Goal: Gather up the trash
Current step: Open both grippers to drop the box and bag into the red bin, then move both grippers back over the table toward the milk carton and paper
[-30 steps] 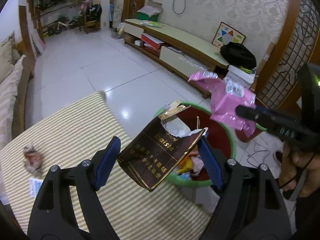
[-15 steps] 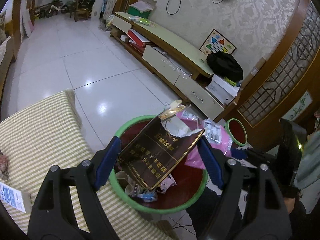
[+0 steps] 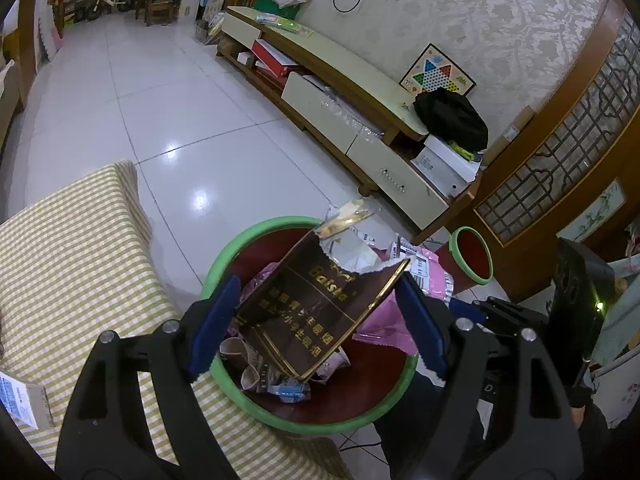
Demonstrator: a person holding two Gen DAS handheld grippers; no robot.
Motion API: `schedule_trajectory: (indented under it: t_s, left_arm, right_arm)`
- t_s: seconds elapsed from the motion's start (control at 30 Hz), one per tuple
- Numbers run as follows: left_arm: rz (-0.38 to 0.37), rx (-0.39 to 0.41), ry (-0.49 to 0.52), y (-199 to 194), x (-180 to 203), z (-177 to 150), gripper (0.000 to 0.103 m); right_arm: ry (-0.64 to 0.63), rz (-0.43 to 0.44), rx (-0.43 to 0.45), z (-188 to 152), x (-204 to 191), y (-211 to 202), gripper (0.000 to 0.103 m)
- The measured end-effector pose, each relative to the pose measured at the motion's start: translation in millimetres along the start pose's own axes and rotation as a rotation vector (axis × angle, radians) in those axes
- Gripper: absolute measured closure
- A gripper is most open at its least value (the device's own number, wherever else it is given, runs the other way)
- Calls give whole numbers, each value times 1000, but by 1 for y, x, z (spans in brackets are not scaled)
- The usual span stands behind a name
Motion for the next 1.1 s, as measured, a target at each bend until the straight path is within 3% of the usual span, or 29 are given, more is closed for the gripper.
schedule_trajectory:
  t_s: [0.53, 0.6, 0.8, 0.9, 1.1]
  left_arm:
    - [-24, -12, -35, 7, -9, -1, 23]
    - [-28, -10, -43, 7, -10, -2, 16]
    - [-35, 11, -62, -1, -13, 0, 6]
    - [-15, 19, -73, -9, -18, 1, 6]
    - [10, 56, -86, -38, -22, -1, 6]
  right_arm:
    - [2, -11, -12, 5, -1, 10, 58]
    - [5, -13, -9, 6, 0, 10, 44]
    - [12, -31, 7, 9, 0, 4, 23]
    - [16, -43, 23, 14, -1, -2, 16]
    - [0, -43, 54, 22, -14, -19, 13]
Point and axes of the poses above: each gripper's, at about its wrist camera, not at the fingertips, and y roughly the way its jaws point, x to its right, z to its top, the point moved 10 cm from there along y, roughly the way its jaws point, and after that the axes turned 12 degrees about -z, right-handed, at the moved point
